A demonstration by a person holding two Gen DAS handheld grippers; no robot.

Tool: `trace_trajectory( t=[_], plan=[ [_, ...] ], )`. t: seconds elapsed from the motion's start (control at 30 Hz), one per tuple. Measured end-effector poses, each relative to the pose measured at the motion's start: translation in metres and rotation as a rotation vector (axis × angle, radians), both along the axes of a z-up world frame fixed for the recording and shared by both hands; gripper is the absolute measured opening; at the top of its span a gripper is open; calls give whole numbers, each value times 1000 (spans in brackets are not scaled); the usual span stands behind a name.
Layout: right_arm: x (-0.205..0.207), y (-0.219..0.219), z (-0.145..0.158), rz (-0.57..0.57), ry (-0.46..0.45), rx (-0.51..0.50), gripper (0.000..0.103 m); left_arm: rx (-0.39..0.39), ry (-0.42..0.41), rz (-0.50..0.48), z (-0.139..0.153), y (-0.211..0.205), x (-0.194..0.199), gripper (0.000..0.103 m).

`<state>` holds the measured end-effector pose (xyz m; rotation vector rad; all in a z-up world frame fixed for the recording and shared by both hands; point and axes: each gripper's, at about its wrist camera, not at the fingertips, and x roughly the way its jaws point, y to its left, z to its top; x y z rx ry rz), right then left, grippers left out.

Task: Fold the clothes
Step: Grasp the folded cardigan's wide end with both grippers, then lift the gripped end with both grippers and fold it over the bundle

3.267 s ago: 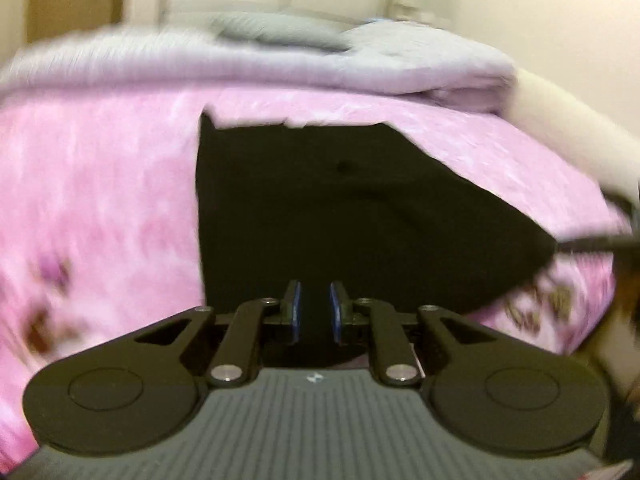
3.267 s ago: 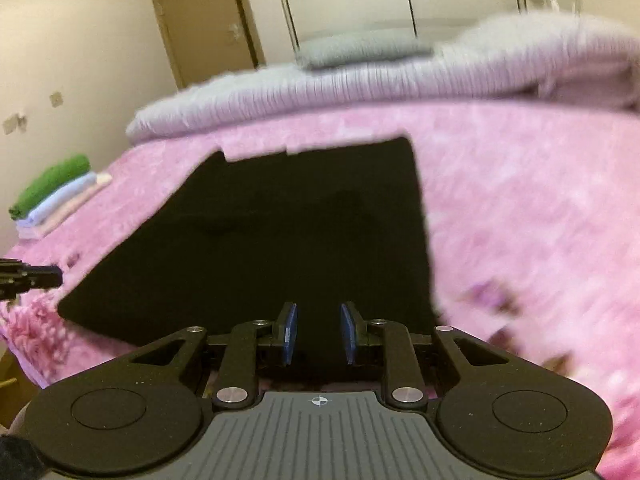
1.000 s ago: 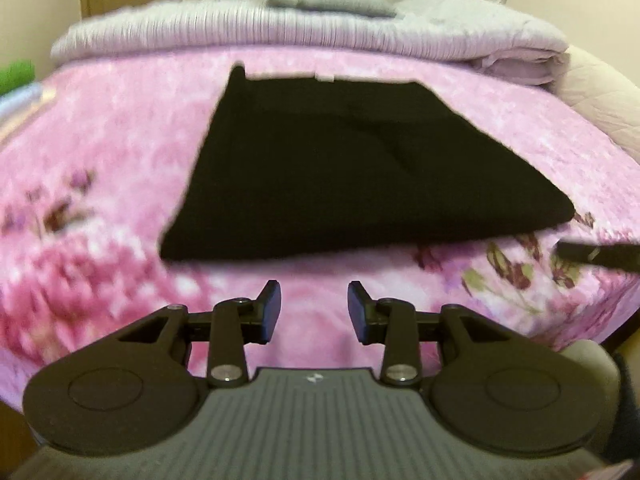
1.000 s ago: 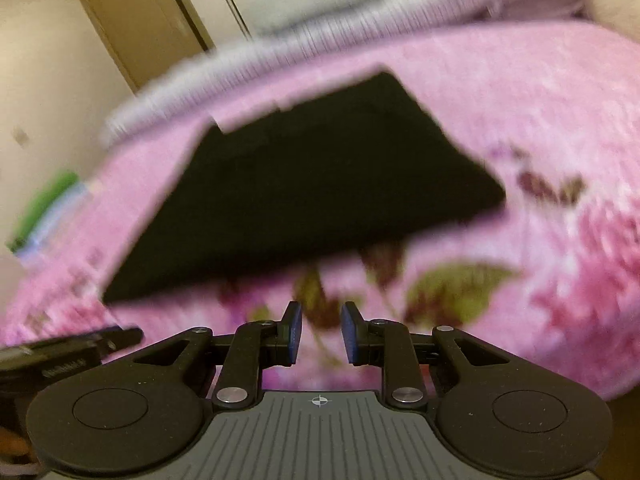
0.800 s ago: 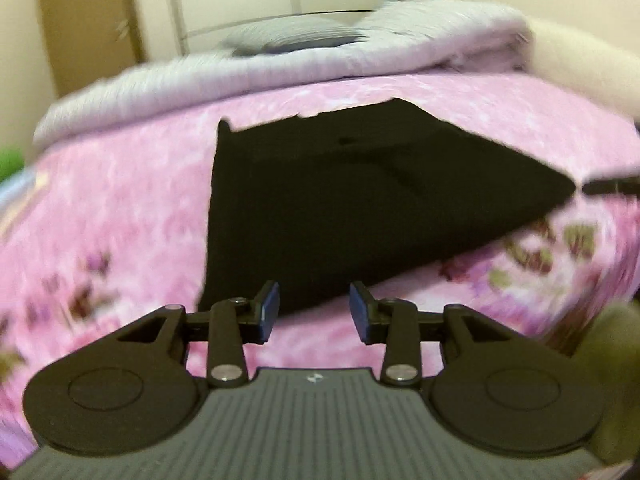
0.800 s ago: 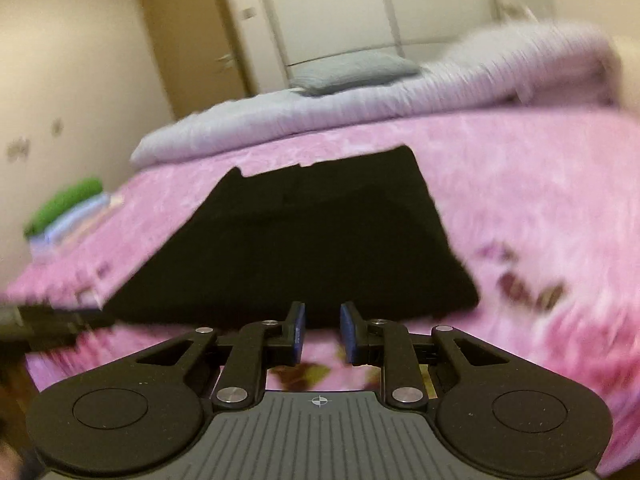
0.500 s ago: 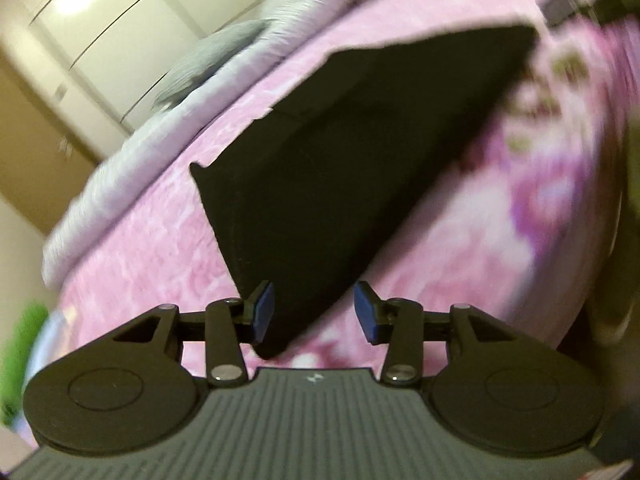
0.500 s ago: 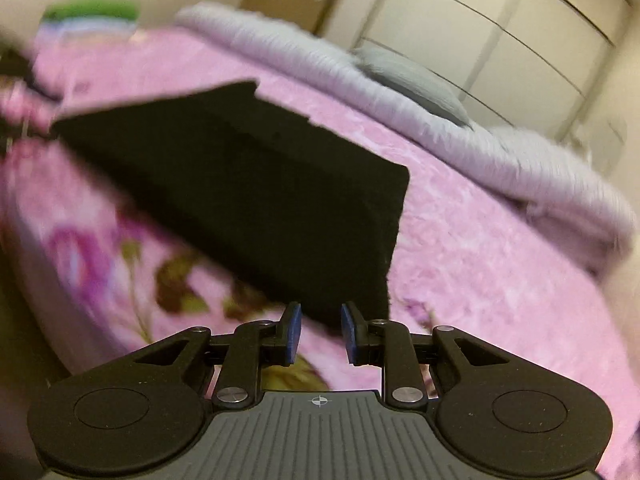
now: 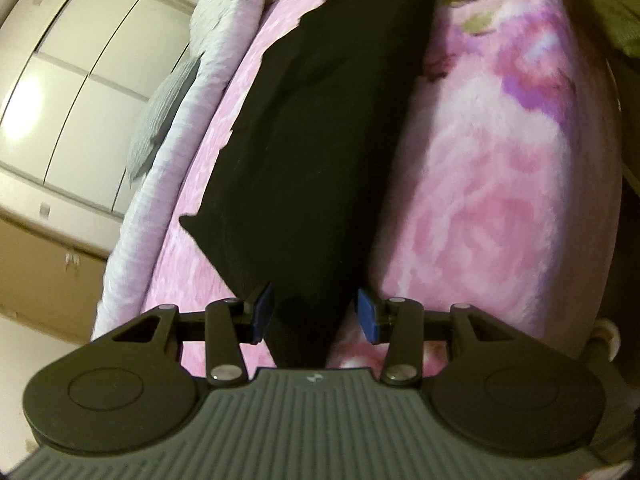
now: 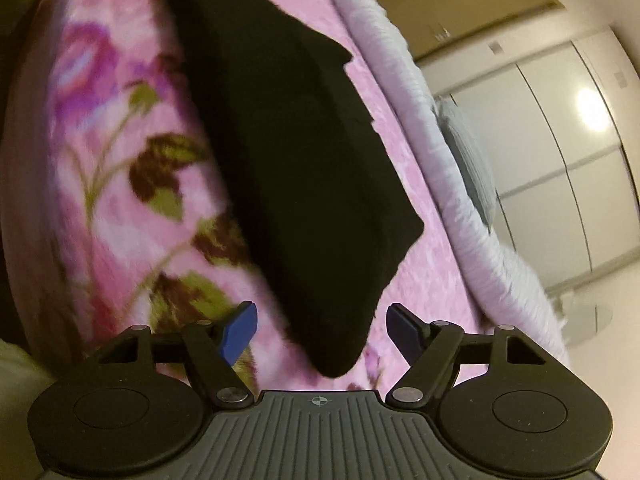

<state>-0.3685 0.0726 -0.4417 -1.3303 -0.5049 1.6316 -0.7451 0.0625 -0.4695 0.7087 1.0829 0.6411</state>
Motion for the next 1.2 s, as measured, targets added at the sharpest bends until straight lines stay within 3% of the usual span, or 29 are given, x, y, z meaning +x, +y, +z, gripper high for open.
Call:
trace_trajectory(
  t=[0.07,0.13,0.27,0.37,0.43,0.53,0.73,0.83,1.2],
  plan=[
    [7,8,-7,0,-32,10,64,11,6,-24,-1,5,-1,40],
    [14,16,-15,-8,-59,-1,38,22,7,-45,-2,11,0,41],
    [23,15,-30,93,-133,83,37,38,8,-95,-4,20,1,39],
    [26,17,-25,100,-131,67,37,-11,1,-108,-2,26,0,27],
    [27,19,-21,100,-126,51,20,-46,-11,-107,1,29,-1,19],
    [29,22,-15,101,-118,27,12,-93,-21,-97,8,31,-3,10],
    [32,21,4,110,-102,-10,9,-131,-12,-131,30,15,-18,7],
    [22,2,16,114,-96,-40,9,-180,-57,-115,44,-1,-30,7],
    [3,-156,41,86,23,-226,9,-338,-167,-46,82,-114,-84,7]
  ],
)
